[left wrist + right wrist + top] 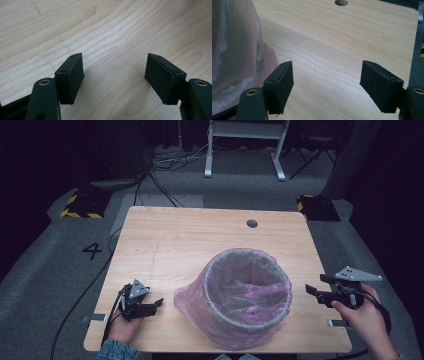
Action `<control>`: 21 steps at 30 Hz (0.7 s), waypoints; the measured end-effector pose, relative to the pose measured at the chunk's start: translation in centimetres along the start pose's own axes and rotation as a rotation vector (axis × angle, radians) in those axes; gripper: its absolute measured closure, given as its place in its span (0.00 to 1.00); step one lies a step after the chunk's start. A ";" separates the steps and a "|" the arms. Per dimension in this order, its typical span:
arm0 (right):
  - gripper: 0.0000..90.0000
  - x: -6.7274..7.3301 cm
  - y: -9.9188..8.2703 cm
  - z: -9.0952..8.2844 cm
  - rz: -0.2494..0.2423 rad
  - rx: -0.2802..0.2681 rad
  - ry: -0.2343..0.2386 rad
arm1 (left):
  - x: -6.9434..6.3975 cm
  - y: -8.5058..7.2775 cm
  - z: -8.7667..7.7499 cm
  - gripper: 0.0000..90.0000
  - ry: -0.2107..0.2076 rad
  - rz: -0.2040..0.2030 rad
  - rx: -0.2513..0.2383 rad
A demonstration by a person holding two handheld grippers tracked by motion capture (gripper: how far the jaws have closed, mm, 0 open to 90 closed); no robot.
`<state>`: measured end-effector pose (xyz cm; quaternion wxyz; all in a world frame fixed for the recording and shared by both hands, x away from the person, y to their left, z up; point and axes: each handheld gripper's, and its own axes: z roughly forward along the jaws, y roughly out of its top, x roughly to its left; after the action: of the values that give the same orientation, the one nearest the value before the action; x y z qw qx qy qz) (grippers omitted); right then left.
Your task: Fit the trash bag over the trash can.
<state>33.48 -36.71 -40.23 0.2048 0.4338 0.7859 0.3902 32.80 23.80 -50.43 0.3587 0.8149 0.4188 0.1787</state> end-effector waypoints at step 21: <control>0.29 1.4 -6.5 1.4 0.001 -0.135 -0.048 | 0.0 0.0 0.0 0.34 0.003 -0.004 0.000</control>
<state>30.26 -36.95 -46.21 0.2520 0.4287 0.7524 0.4319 32.84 23.77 -50.43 0.3585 0.8138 0.4208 0.1792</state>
